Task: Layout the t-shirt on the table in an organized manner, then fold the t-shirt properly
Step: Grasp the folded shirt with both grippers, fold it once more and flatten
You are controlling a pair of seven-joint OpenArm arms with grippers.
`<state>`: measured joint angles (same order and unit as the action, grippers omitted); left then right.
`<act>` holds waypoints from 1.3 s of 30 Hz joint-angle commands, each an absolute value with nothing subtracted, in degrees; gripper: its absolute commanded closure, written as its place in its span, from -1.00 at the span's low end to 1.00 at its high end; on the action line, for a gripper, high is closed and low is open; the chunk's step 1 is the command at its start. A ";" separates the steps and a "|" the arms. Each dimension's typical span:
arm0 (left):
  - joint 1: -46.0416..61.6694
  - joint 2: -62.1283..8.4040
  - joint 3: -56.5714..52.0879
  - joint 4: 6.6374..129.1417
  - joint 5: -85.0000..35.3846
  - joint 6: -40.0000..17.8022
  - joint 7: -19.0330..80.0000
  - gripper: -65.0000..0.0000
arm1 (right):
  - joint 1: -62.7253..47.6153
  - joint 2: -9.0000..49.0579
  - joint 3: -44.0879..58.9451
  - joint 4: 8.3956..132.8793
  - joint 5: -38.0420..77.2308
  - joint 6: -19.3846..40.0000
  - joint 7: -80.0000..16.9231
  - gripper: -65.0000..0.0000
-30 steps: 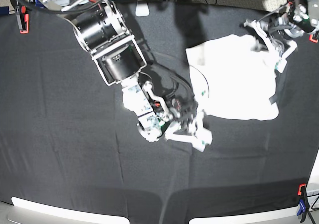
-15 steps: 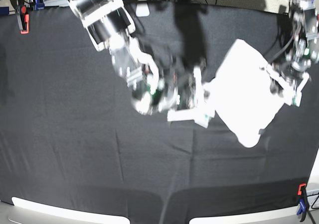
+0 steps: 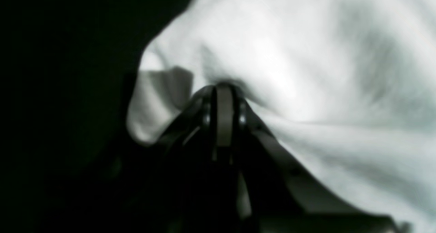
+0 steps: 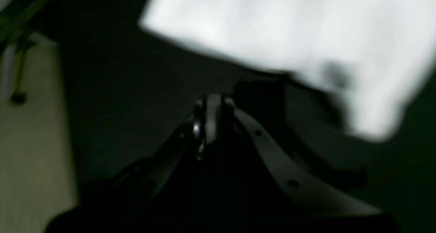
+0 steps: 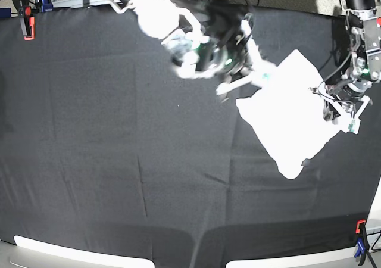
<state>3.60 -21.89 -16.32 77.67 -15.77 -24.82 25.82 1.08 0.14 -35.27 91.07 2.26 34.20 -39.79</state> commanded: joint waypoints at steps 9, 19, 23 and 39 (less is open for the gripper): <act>14.57 -23.03 -25.39 94.21 -23.00 -25.06 25.04 1.00 | 6.28 -0.47 -22.63 91.83 2.76 31.92 -34.96 1.00; 9.45 -23.05 -25.74 77.78 -19.07 -21.61 21.17 1.00 | 13.91 -8.12 -21.50 76.03 2.94 31.20 -34.37 1.00; 2.37 -23.03 -25.74 68.47 -18.09 -21.63 21.39 1.00 | 16.12 -9.00 -22.26 69.65 3.49 31.42 -33.78 1.00; -9.08 -22.52 -16.56 57.56 -27.18 -25.47 23.97 1.00 | 6.31 -9.00 -31.57 78.08 -1.78 31.68 -36.03 1.00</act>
<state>-8.25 -21.89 -16.60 57.01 -27.16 -24.82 23.75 5.21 -8.12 -31.42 76.90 -3.01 31.40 -37.36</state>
